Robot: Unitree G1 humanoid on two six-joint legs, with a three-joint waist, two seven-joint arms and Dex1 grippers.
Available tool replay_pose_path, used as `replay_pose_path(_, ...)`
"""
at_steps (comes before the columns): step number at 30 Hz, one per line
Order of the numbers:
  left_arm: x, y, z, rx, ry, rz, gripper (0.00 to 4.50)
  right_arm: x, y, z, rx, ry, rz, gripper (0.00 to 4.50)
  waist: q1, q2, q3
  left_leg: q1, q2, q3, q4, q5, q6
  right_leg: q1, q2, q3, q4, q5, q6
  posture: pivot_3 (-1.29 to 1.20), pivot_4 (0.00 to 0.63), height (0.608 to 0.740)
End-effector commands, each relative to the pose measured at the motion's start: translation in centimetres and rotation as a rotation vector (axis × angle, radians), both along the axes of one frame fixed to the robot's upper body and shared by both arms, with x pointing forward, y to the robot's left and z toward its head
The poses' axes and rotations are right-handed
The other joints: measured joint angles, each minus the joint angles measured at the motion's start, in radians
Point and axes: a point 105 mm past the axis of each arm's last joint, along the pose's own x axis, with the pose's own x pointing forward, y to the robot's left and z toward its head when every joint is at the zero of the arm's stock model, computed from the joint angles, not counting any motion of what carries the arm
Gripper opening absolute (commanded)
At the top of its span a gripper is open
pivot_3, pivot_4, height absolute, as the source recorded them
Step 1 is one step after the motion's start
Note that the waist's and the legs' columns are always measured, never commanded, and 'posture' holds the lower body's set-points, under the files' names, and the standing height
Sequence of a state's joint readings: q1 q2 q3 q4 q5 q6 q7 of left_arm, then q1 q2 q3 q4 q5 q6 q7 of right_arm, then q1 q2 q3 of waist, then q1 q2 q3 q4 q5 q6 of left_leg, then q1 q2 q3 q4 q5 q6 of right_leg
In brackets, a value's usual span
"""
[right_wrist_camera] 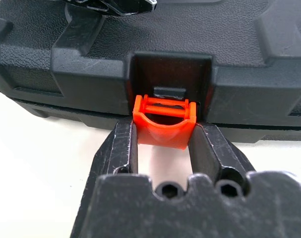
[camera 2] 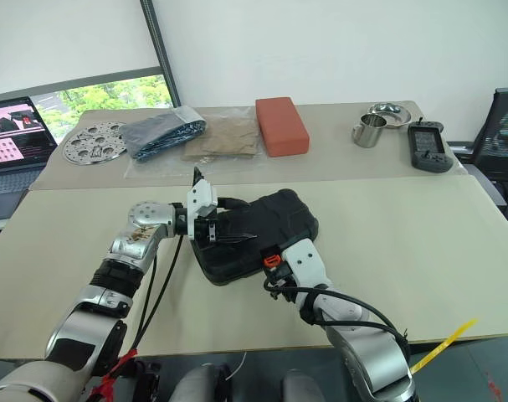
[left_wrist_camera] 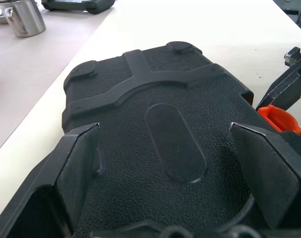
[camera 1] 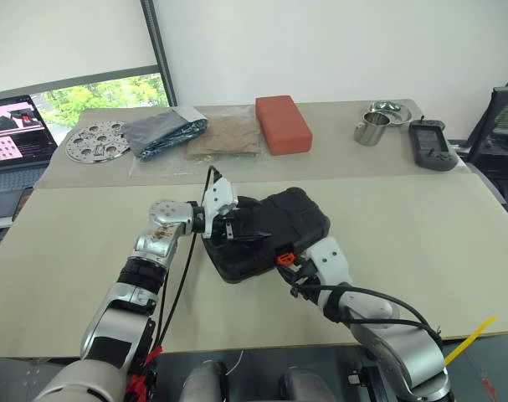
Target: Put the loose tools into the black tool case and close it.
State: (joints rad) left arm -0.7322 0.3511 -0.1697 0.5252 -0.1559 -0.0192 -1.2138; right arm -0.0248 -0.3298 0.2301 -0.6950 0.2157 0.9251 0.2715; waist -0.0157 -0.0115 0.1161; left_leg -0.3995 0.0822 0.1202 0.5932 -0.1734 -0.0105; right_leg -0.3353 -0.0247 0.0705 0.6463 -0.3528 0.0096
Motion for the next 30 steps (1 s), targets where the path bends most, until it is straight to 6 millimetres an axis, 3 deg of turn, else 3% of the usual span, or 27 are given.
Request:
replay_pose_path(1,-0.7,-0.3,-1.4,0.064,0.002,-0.037,4.50,-0.3,0.1,0.9,-0.009,-0.033,0.014,1.18,0.001,0.000,0.000,0.000,0.000,0.000,0.000,0.000,0.000,0.000,0.000,0.000,0.000,0.000,0.000,0.00,0.150,0.740)
replay_pose_path(11,-1.3,-0.7,-3.0,0.148,-0.041,-0.086,4.50,-0.2,0.6,2.5,0.011,-0.053,0.010,1.18,0.002,0.000,-0.001,-0.001,0.000,-0.001,0.000,0.000,0.000,0.000,0.000,0.000,-0.001,0.000,0.000,0.00,0.150,0.740)
replay_pose_path(25,-1.3,-0.9,-3.0,0.139,-0.044,-0.089,4.50,-0.7,0.4,1.6,0.008,-0.004,0.016,1.18,0.001,-0.001,-0.003,-0.001,0.000,-0.002,-0.001,0.000,0.000,0.000,0.001,0.000,-0.001,0.000,0.000,0.00,0.150,0.740)
replay_pose_path(30,-1.2,-0.8,-3.1,0.138,-0.038,-0.086,4.50,-1.6,-0.7,1.5,0.010,0.039,0.013,1.18,0.005,0.000,-0.004,-0.003,-0.001,-0.002,-0.001,-0.001,0.001,0.000,0.001,0.000,-0.002,0.000,0.000,0.00,0.150,0.740)
